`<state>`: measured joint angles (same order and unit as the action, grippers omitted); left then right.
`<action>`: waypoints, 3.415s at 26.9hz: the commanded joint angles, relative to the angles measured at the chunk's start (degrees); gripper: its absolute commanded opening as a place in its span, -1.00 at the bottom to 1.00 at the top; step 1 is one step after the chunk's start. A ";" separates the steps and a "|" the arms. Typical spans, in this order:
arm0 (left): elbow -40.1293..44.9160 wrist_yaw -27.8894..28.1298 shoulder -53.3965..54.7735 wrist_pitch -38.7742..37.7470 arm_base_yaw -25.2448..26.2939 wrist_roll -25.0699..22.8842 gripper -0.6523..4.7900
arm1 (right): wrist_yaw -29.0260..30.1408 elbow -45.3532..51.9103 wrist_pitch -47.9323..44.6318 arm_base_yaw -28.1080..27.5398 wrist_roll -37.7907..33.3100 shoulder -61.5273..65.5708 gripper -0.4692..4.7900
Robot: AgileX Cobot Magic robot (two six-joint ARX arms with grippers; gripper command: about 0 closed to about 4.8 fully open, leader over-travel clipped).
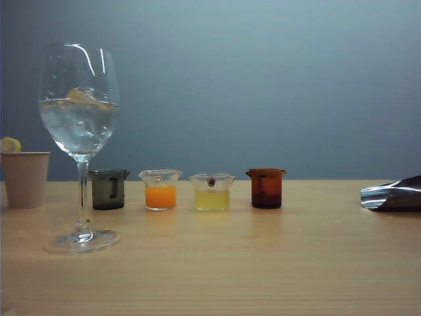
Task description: Pick up the second measuring cup from the left, pour the orange juice inside into the goblet, and finally put the measuring cup back in its original place.
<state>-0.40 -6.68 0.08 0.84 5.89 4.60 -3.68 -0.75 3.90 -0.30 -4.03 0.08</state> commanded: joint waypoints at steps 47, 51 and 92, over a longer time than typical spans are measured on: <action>-42.07 5.57 34.69 -3.56 -19.50 -6.36 -0.78 | 1.07 -42.01 -20.76 35.08 -2.91 65.83 -0.84; -42.07 4.68 34.93 -5.62 -20.81 -6.58 -0.78 | 1.14 -42.01 -30.56 39.45 -2.97 75.78 -0.84; -42.07 3.93 32.72 -30.56 -20.76 -13.18 -0.78 | 1.62 -64.61 -45.72 43.56 -3.04 123.69 0.98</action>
<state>-42.17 -2.81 32.97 -29.87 -14.85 -8.25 -1.54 -64.51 -41.08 43.27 -7.25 123.31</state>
